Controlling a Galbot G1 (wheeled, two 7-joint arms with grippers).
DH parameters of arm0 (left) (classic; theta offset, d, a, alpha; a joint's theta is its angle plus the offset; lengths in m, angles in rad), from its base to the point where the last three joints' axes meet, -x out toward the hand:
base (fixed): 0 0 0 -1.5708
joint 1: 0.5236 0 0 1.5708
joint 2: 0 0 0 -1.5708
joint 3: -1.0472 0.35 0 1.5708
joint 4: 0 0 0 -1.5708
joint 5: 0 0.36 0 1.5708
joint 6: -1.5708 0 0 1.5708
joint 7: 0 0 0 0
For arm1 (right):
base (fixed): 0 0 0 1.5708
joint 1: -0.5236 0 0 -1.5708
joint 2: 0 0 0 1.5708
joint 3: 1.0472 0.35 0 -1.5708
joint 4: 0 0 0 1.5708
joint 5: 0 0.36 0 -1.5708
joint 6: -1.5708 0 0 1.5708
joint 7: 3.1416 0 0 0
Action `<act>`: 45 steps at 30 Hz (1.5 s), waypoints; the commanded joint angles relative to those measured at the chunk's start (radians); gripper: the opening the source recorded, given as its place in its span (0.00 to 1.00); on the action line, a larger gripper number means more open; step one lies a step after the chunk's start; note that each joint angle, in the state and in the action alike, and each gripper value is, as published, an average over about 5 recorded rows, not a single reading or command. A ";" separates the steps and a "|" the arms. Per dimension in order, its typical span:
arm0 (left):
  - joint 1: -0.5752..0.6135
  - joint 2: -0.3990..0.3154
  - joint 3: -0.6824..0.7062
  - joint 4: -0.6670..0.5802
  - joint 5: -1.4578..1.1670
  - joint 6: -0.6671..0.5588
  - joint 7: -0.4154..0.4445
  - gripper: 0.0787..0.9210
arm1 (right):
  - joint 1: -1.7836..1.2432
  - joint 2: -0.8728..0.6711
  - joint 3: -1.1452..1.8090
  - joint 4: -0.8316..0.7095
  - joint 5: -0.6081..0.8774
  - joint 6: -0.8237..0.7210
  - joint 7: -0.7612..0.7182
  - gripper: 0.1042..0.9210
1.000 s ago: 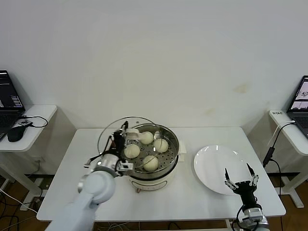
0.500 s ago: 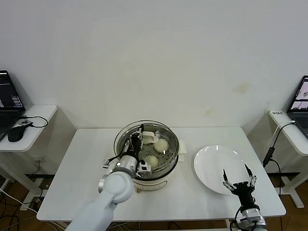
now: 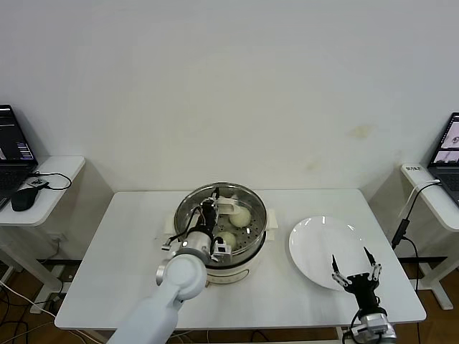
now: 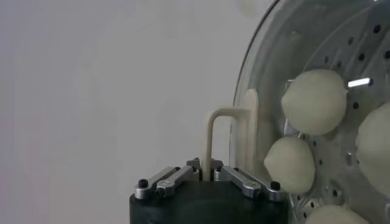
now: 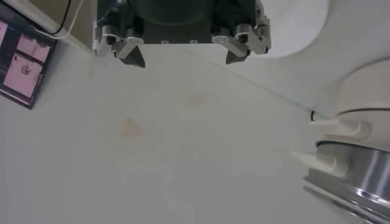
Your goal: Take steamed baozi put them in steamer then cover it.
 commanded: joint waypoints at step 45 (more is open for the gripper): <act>0.774 0.082 -0.520 -0.482 -1.012 -0.391 -0.438 0.88 | -0.030 -0.029 -0.019 -0.011 0.027 0.017 -0.016 0.88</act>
